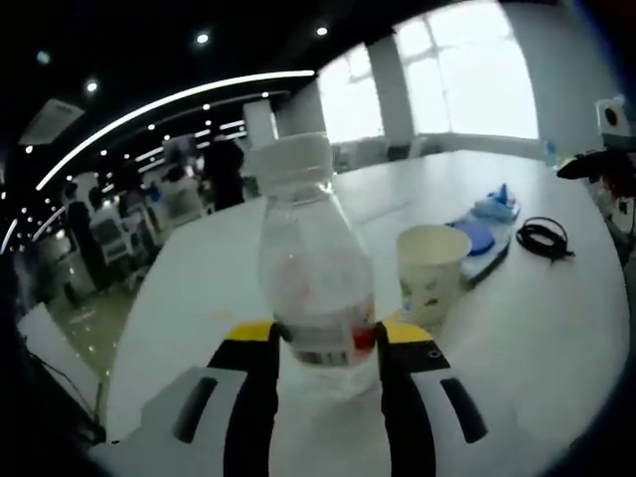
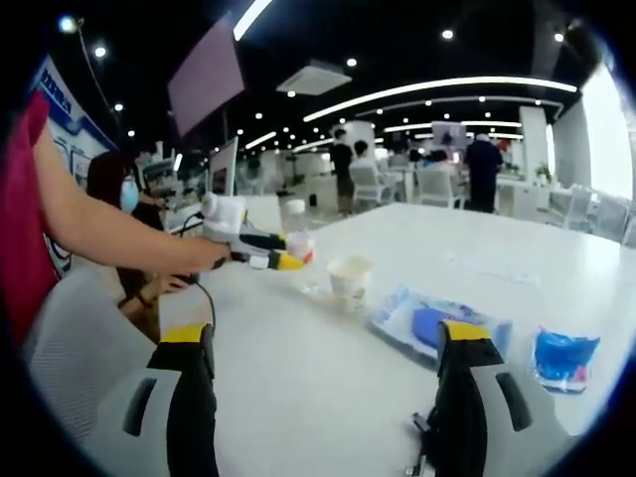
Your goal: Arrange the tabletop items into an orderly group along one side of the table until the central work area is clear of visible clutter.
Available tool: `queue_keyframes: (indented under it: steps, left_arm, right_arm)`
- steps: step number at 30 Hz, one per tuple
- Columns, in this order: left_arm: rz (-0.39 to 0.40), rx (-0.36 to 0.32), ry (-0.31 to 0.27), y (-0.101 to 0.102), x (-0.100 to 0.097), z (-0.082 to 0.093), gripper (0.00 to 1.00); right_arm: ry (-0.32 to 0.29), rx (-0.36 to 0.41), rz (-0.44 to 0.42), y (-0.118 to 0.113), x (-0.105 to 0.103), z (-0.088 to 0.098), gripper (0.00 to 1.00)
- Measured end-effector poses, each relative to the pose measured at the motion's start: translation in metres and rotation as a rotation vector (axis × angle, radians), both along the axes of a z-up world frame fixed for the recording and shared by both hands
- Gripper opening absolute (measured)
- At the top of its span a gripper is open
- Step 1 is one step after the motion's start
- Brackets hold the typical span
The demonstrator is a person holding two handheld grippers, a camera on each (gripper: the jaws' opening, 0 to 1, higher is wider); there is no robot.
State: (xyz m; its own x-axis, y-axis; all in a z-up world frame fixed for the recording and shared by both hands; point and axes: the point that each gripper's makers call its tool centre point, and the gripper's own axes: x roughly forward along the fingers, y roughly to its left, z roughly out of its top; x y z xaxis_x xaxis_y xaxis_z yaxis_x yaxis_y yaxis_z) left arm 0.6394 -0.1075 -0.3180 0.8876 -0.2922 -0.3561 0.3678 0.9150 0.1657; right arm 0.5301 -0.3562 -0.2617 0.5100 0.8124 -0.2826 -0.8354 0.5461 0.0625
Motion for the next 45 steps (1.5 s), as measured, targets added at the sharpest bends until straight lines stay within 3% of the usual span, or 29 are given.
queue_keyframes:
  steps: [24, 39, 45]
  left_arm:
    - [-0.302, -0.096, 0.031, -0.005, 0.007, 0.002, 0.34]
    - [-0.495, -0.130, 0.038, -0.012, 0.010, 0.000, 0.33]
    - [-0.575, -0.108, 0.046, -0.022, 0.006, 0.002, 0.33]
  right_arm:
    - [0.025, -0.033, -0.002, 0.003, 0.000, -0.013, 0.92]
    - [0.051, -0.062, -0.023, -0.003, 0.004, -0.027, 0.91]
    - [0.059, -0.076, -0.027, -0.004, 0.004, -0.032, 0.91]
